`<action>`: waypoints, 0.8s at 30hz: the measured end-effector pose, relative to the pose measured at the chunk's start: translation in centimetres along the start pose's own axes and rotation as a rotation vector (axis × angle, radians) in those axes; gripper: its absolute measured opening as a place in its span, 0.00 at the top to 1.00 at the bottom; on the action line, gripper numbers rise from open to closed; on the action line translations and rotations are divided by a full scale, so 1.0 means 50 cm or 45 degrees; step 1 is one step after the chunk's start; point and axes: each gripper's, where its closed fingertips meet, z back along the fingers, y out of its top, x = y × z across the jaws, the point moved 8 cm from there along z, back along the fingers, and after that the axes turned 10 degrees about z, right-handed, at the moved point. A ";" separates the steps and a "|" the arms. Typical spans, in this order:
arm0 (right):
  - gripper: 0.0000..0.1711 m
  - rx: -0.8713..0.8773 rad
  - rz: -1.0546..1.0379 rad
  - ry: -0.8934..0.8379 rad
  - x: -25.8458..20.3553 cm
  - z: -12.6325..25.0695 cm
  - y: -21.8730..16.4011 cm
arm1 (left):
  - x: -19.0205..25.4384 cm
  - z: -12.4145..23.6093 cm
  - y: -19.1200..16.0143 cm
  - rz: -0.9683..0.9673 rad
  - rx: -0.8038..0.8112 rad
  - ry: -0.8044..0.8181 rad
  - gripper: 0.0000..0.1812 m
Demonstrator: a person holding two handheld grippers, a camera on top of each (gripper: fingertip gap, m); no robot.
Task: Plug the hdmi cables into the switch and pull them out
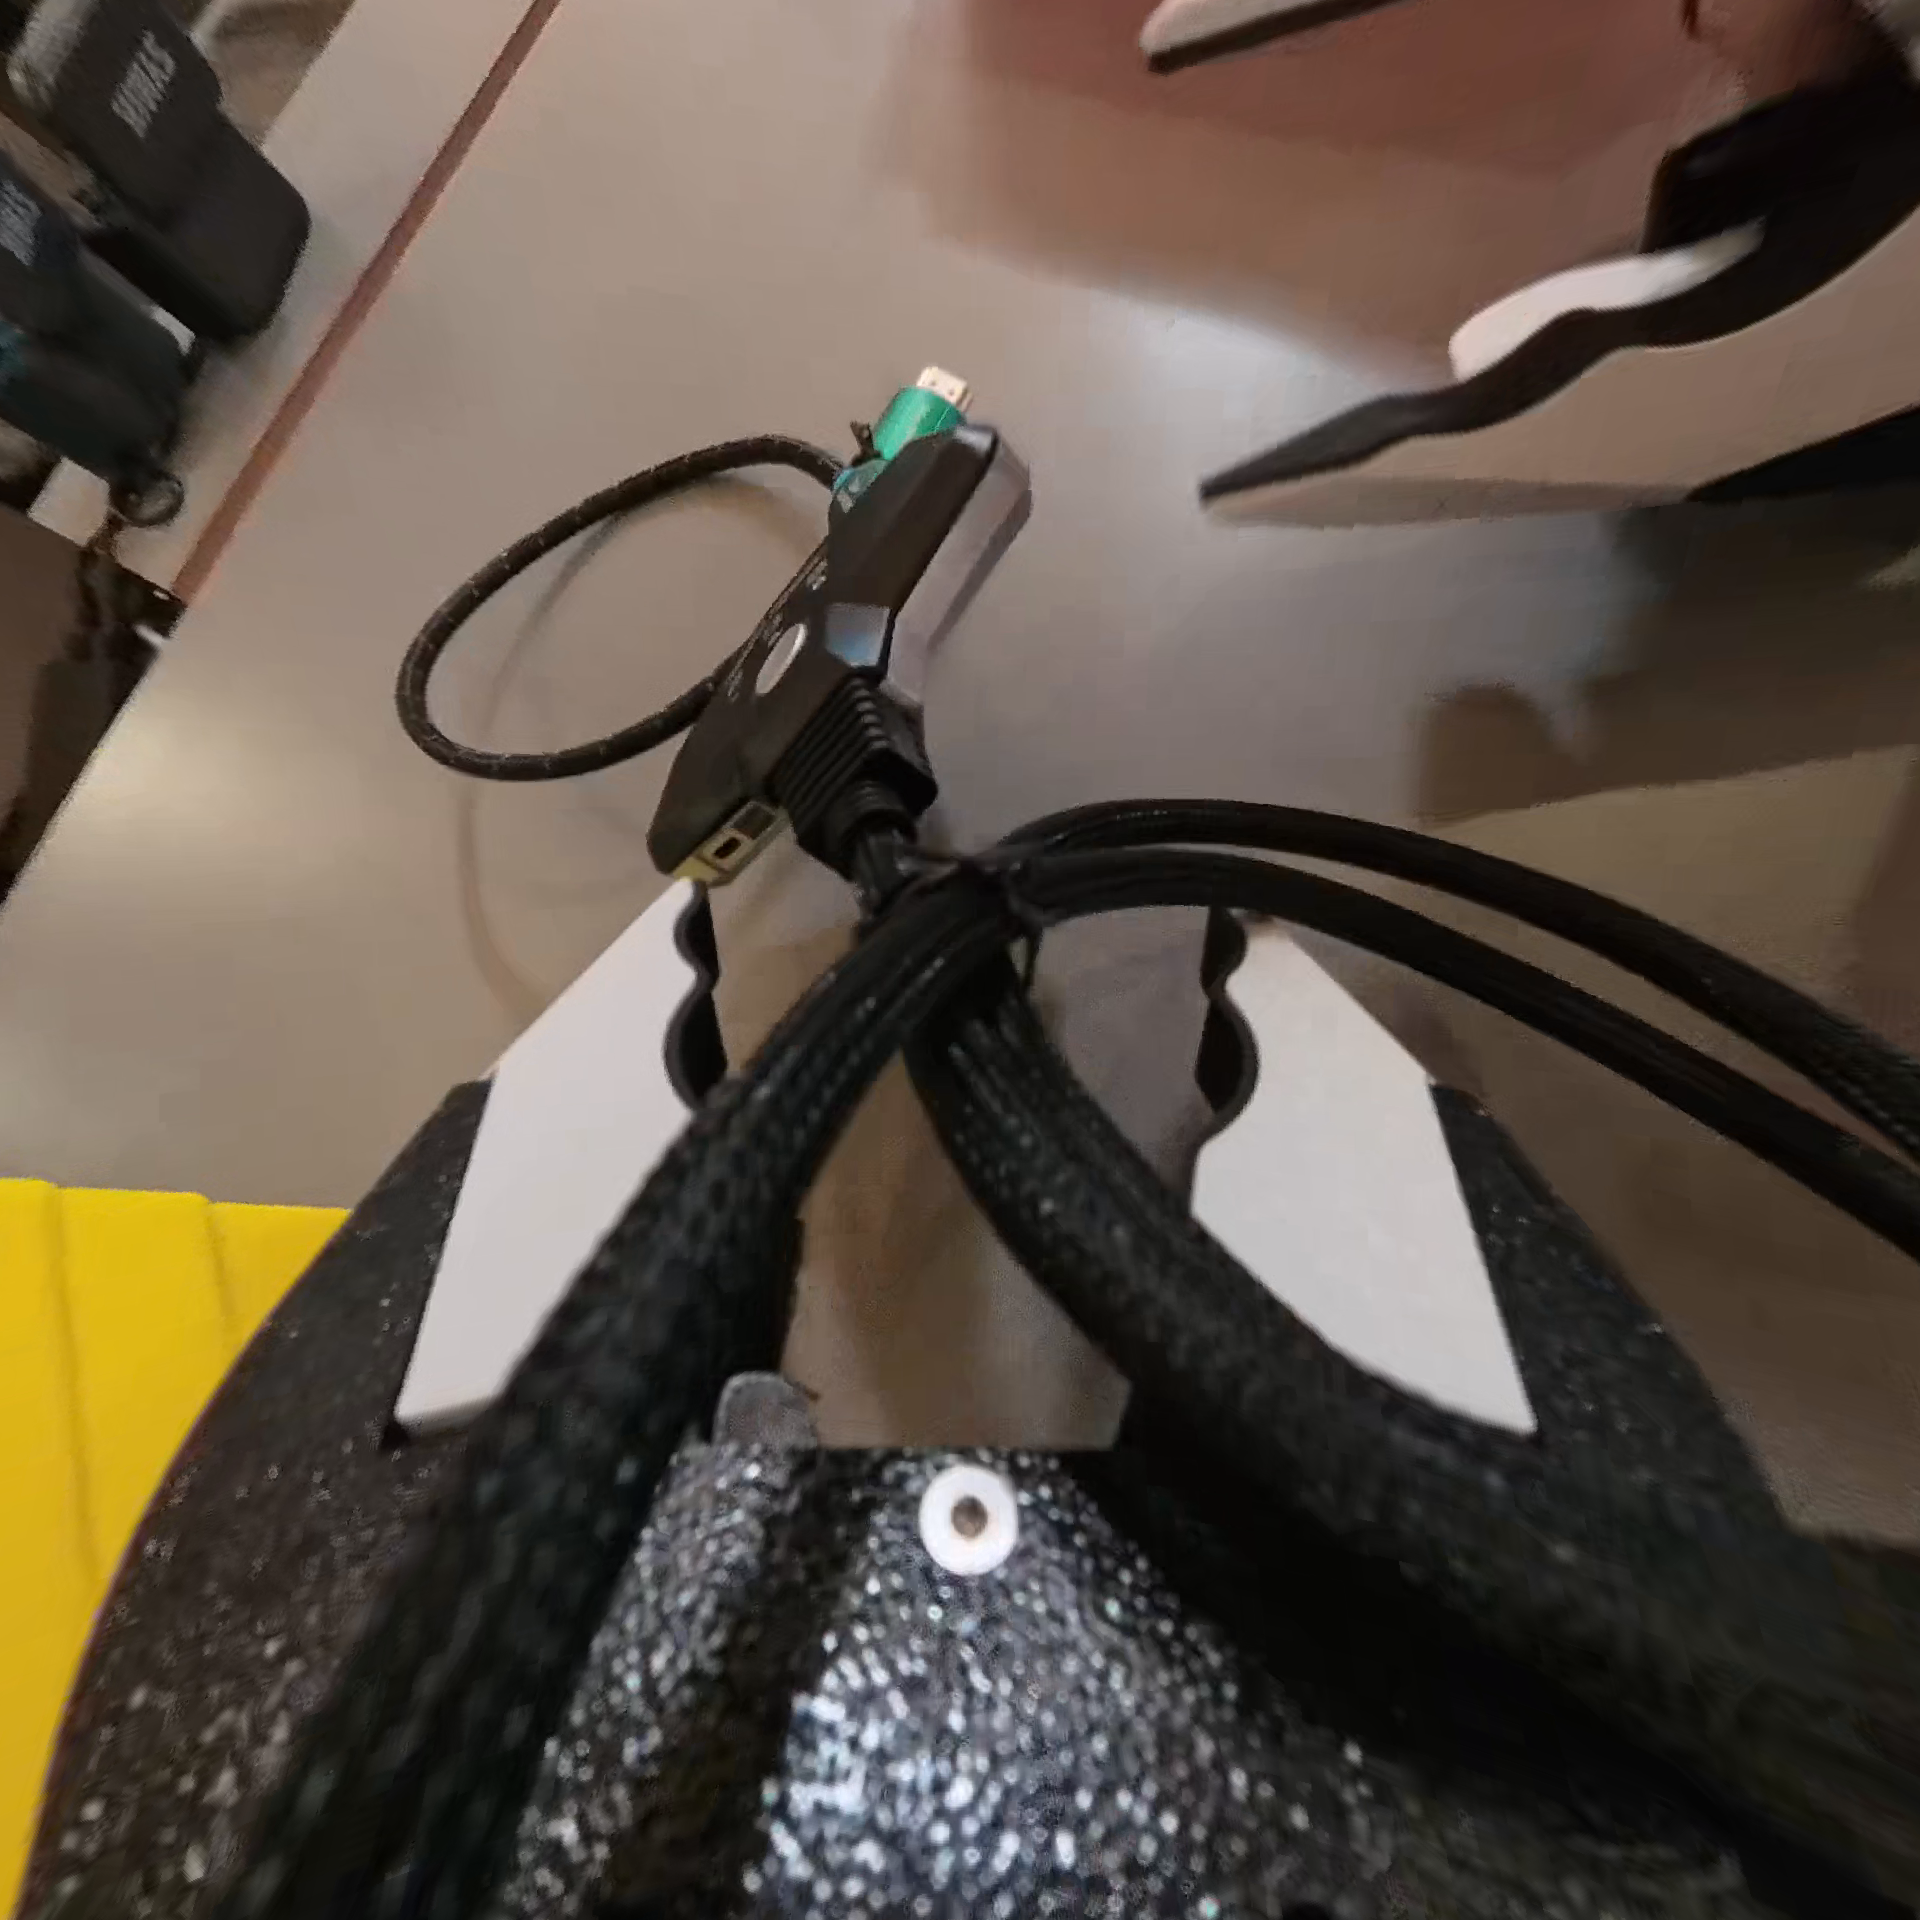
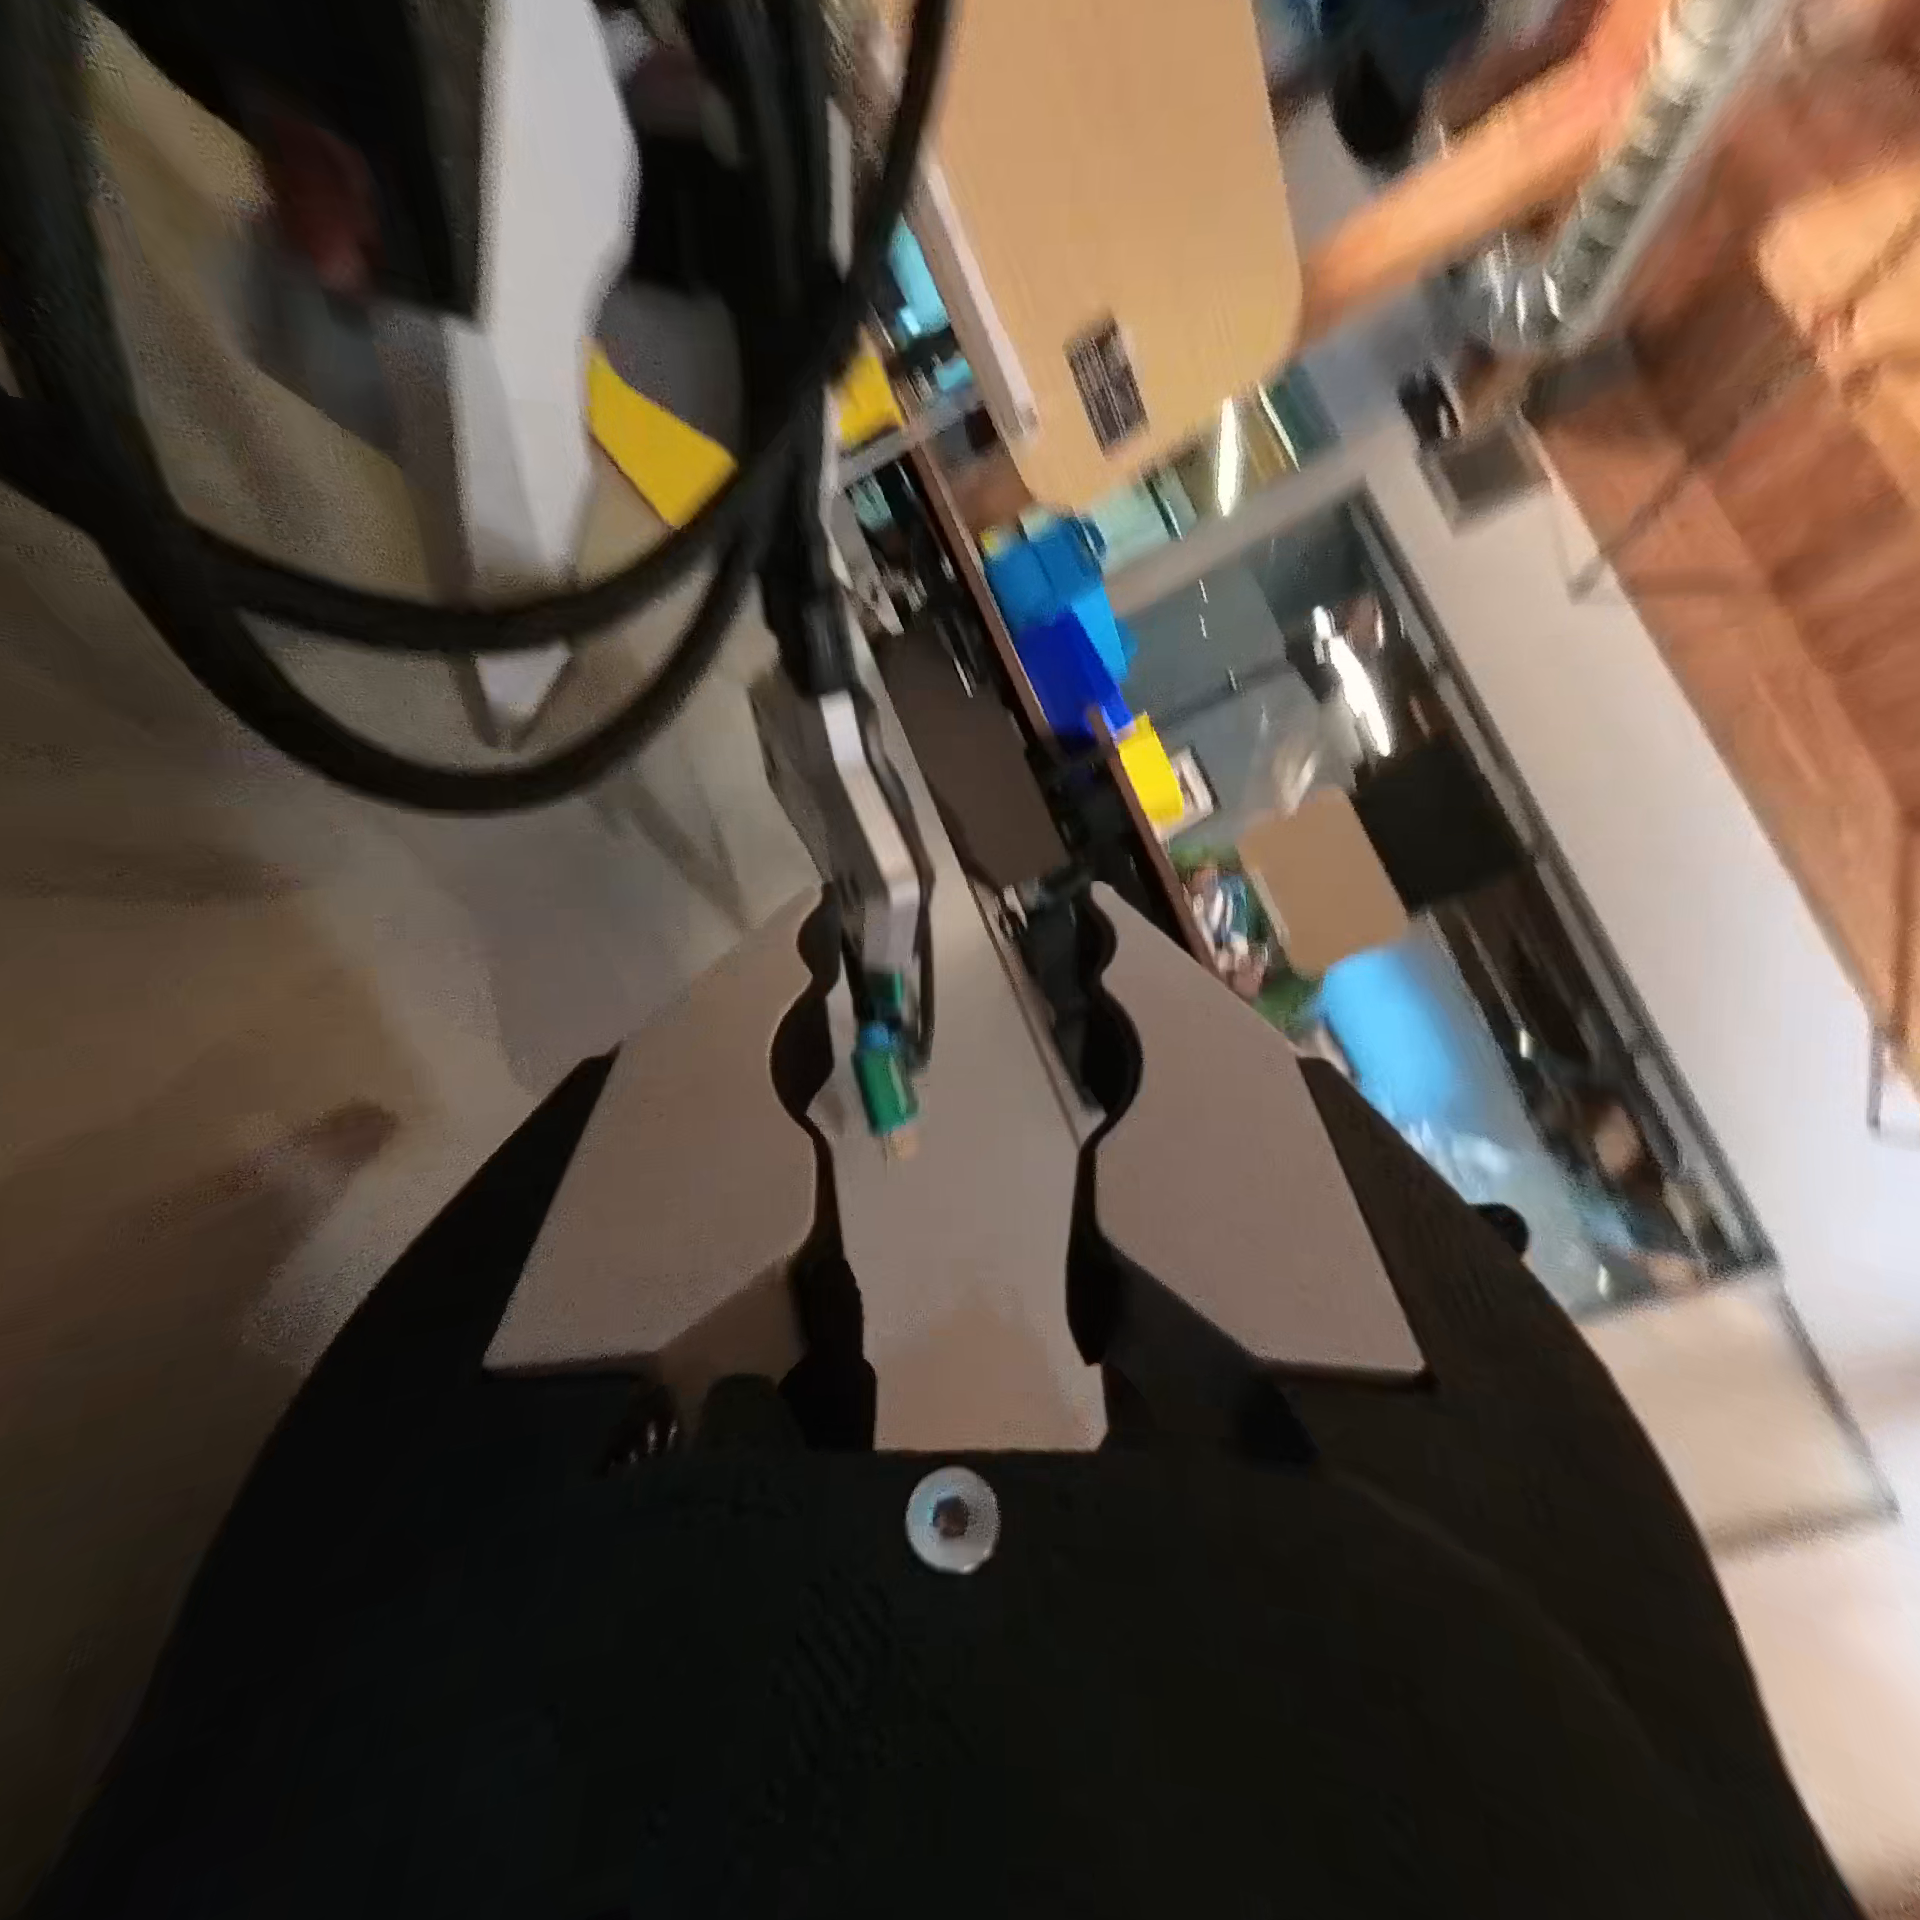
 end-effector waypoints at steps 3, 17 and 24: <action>0.67 0.055 0.216 0.144 -0.027 -0.039 0.023 | 0.012 -0.002 -0.014 -0.111 -0.003 0.057 0.54; 0.89 -0.476 0.252 0.132 -0.009 -0.102 -0.057 | 0.113 0.093 -0.094 0.179 -0.306 -0.384 0.47; 0.89 -0.638 0.162 0.127 0.003 -0.098 -0.110 | 0.111 0.271 -0.115 0.442 -0.093 -0.663 0.59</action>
